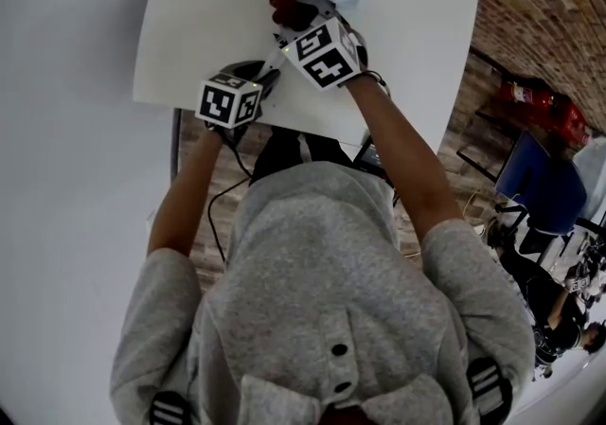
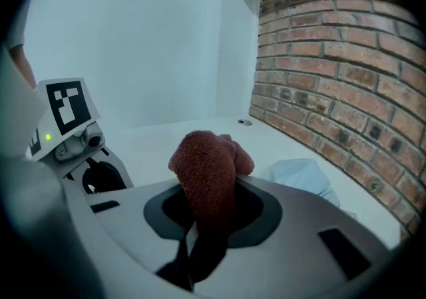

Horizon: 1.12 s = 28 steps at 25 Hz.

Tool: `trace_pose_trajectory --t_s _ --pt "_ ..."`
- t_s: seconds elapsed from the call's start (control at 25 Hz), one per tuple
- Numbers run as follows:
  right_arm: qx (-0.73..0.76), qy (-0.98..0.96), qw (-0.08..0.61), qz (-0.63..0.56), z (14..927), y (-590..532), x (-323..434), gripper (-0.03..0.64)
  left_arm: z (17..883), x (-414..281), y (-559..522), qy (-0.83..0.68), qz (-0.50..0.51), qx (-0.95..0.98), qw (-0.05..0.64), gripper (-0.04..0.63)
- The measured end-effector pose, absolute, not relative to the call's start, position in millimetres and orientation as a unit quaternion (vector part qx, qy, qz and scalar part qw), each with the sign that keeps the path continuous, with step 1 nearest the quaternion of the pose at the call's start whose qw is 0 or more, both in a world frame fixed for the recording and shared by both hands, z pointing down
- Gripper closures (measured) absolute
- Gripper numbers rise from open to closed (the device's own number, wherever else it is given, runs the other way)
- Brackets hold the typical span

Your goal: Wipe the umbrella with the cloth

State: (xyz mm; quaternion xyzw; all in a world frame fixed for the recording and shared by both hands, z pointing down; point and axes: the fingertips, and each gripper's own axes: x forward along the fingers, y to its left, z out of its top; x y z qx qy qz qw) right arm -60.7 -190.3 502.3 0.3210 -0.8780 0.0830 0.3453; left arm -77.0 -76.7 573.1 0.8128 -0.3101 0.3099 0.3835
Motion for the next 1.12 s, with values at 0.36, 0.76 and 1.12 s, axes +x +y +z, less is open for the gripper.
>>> trace_pose_trajectory --t_s 0.36,0.76,1.12 --pt "0.309 -0.888 0.307 0.147 496.6 -176.4 -77.6 0.517 570.9 -77.8 -76.1 -0.303 0.304 0.816 0.386 0.442" --pt "0.196 -0.887 0.217 0.358 485.8 -165.3 -121.5 0.517 570.8 -77.3 -75.2 -0.306 0.299 0.818 0.385 0.442" --pt "0.281 -0.822 0.269 0.415 505.0 -223.8 -96.0 0.517 570.4 -78.5 -75.6 -0.307 0.296 0.819 0.384 0.442"
